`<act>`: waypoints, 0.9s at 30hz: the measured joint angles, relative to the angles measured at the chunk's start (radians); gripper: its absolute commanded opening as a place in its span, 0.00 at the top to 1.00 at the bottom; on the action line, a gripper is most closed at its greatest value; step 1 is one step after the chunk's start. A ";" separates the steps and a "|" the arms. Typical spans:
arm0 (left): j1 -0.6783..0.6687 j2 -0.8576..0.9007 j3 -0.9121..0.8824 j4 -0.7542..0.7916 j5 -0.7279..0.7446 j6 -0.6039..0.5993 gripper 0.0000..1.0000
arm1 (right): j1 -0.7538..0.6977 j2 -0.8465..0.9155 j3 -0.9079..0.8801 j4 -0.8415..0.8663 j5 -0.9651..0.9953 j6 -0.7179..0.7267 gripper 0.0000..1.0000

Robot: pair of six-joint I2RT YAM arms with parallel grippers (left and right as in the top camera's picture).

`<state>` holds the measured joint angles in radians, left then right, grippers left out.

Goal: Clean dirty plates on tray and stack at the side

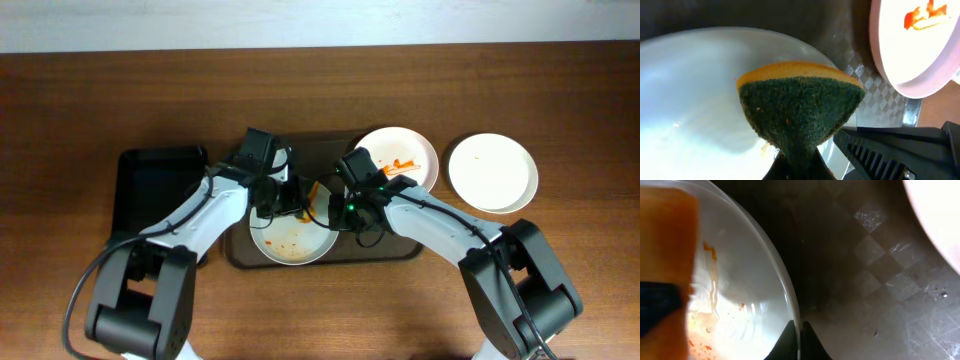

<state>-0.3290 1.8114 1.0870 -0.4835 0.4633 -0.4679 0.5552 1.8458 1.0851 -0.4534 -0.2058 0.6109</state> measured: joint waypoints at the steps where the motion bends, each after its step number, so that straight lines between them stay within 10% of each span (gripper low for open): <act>1: 0.000 0.012 0.000 0.000 0.012 -0.020 1.00 | 0.000 0.000 0.000 -0.004 0.000 0.010 0.96; 27: 0.125 0.028 0.003 -0.145 -0.111 -0.021 1.00 | -0.001 0.005 -0.005 -0.021 -0.001 0.047 0.96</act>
<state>-0.2039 1.8397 1.0897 -0.6289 0.3527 -0.4892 0.5541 1.8503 1.0805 -0.4744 -0.2070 0.6582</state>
